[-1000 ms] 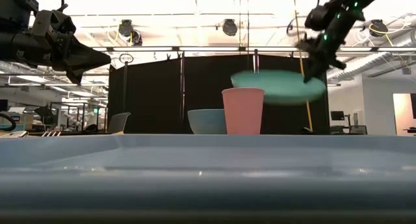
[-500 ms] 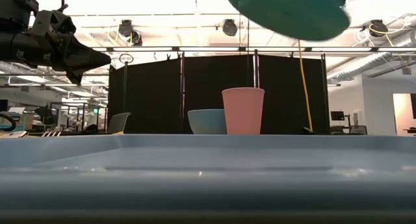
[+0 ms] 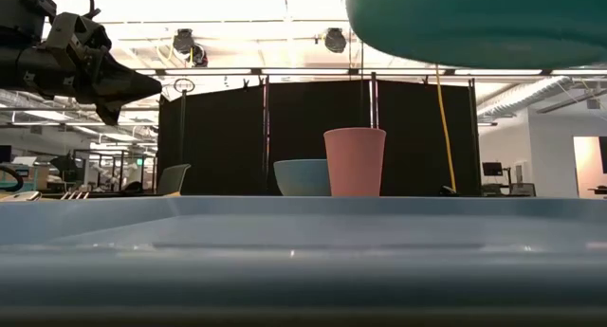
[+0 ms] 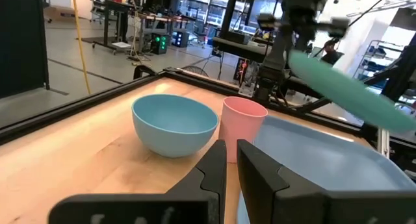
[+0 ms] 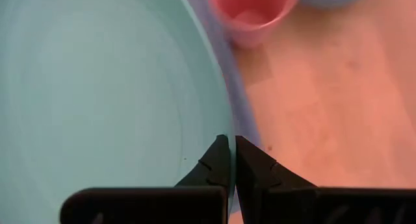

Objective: Set up tray
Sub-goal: Put the blue plate on the blue serving tray

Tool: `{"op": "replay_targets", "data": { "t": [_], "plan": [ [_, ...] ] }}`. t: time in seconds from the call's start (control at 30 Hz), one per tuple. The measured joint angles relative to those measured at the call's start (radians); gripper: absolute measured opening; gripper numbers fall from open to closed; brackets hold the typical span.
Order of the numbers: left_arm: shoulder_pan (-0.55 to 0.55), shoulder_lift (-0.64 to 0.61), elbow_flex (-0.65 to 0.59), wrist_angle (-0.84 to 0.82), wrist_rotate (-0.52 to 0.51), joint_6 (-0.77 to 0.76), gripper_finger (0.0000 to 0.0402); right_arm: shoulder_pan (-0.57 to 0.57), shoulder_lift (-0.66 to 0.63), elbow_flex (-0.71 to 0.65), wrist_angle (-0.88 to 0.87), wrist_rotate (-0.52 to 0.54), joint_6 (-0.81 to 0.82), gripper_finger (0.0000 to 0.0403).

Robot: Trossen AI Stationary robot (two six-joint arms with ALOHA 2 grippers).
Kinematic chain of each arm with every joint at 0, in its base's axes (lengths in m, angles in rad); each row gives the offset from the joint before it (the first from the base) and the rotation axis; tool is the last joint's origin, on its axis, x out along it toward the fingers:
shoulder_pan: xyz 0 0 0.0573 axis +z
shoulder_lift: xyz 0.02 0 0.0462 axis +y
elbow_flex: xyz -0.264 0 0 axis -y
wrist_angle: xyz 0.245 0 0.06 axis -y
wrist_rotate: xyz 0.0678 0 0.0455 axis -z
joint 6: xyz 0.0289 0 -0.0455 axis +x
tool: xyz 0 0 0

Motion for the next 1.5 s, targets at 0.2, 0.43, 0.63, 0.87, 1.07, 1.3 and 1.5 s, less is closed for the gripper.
{"op": "replay_targets", "data": {
  "t": [0.2, 0.43, 0.63, 0.87, 1.07, 1.3, 1.5],
  "plan": [
    [0.0, 0.0, 0.0, -0.001, 0.0, 0.0, 0.0037, 0.106, 0.171, 0.0, 0.005, 0.039, -0.028, 0.0],
    [0.0, 0.0, 0.0, -0.002, 0.0, 0.0, 0.0037, 0.142, 0.296, -0.081, 0.093, -0.015, -0.104, 0.0],
    [0.0, 0.0, 0.0, -0.003, 0.0, 0.0, 0.0037, 0.134, 0.304, -0.193, 0.263, -0.066, -0.116, 0.0],
    [0.0, 0.0, 0.0, -0.003, 0.0, 0.004, 0.0037, 0.128, 0.304, -0.252, 0.384, -0.07, -0.087, 0.0],
    [0.0, 0.0, 0.0, -0.003, -0.001, 0.005, 0.0037, 0.113, 0.304, -0.281, 0.385, -0.047, -0.08, 0.0],
    [0.0, 0.0, 0.0, -0.008, -0.001, 0.006, 0.0037, 0.098, 0.304, -0.291, 0.387, -0.045, -0.085, 0.0007],
    [0.0, 0.0, 0.0, -0.008, -0.001, 0.006, 0.0037, 0.097, 0.304, -0.292, 0.383, -0.035, -0.093, 0.0053]
  ]
}}
